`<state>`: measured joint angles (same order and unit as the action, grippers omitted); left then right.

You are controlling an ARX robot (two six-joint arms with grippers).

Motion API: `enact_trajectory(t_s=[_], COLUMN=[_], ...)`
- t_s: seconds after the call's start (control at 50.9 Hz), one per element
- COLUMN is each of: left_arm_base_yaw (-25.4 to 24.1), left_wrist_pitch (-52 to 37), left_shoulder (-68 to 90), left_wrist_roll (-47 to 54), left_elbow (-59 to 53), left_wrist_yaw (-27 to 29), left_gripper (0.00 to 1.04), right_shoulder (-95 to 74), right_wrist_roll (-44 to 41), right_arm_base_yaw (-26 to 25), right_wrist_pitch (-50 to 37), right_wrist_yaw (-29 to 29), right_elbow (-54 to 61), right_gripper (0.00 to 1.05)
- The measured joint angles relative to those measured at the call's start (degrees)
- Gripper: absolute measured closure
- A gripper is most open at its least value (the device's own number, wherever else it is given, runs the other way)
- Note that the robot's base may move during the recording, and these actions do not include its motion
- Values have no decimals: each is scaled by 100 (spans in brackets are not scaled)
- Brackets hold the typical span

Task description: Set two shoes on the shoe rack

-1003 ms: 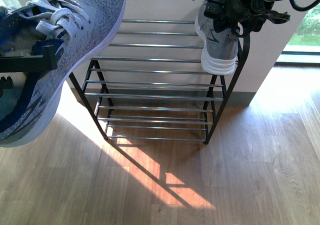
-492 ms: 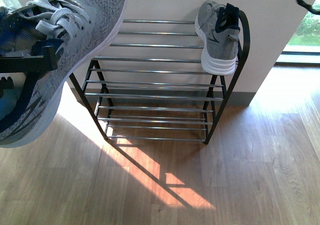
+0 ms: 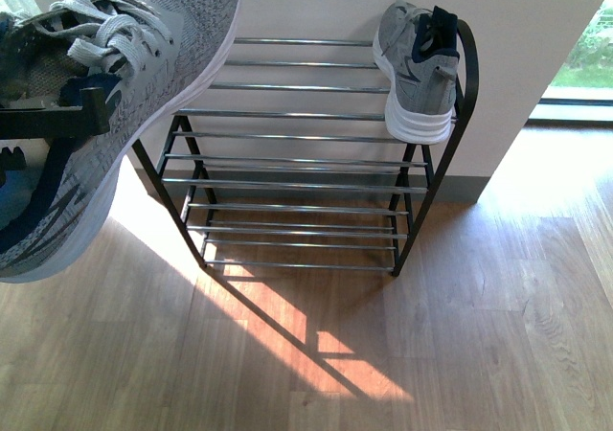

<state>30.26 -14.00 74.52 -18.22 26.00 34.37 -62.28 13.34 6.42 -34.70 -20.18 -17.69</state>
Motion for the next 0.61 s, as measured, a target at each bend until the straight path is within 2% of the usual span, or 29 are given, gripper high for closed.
enact_trajectory(t_s=[0.098,0.216,0.256,0.492,0.551,0.61], left_arm_base_yaw=[2,2,2,7,7,7], left_wrist_pitch=[0,0,0,0,0,0], left_shoulder=[0,0,0,0,0,0], left_wrist_roll=[2,2,2,2,2,0], left_elbow=[0,0,0,0,0,0], left_wrist_yaw=[7,-2,15,2,13,7], left_gripper=[103,103,103,103,103,103], right_shoulder=[186,280,431,1338,1609,1786], right_wrist_roll=[90,-798,-927,-1257,-1283,-1305], right_arm_base_yaw=[-76,160,127,-129,-415,-544], right_wrist_pitch=[-42,-1172,-1178,-767,-595,-474], right_wrist_yaw=[-87,2328,2636,2505,2087,2057], right_elbow=[63,584,691,1196,1287,1346], right_gripper=[9,31,38,84,96,103])
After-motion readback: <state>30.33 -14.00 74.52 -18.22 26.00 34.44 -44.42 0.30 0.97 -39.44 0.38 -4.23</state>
